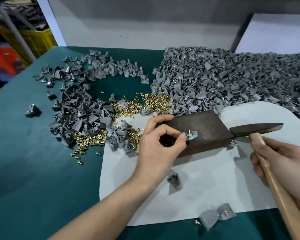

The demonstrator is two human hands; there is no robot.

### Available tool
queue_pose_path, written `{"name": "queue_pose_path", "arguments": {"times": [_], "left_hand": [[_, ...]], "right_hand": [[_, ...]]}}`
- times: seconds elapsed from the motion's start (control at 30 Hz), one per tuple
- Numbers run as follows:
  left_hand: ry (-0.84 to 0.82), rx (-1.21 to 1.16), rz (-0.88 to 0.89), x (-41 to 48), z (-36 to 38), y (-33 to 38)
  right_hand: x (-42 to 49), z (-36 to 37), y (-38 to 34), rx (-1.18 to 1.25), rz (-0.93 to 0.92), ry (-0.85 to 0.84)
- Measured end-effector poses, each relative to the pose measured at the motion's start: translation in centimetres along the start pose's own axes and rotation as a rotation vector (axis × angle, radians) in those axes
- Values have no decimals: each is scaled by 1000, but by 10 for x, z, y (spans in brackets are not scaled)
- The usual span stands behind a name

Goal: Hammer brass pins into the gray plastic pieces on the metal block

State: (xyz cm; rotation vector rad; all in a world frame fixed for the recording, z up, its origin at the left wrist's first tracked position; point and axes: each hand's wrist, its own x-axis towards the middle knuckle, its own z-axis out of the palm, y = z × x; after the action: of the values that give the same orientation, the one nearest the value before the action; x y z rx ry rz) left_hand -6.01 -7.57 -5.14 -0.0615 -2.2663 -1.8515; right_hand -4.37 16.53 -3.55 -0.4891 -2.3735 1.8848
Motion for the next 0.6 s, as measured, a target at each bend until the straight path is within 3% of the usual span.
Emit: {"name": "queue_pose_path", "arguments": {"times": [0.27,0.5,0.6], "left_hand": [[-22,28,-10,-2,-1,5],[-133,106,6,15,15,47],[-148,28,34,45,35,80]], "right_hand": [[-1,6,1,-446,-182,203],[-2,9,1,-482,-240,218],[-2,8,4,-513,-268,252]]}}
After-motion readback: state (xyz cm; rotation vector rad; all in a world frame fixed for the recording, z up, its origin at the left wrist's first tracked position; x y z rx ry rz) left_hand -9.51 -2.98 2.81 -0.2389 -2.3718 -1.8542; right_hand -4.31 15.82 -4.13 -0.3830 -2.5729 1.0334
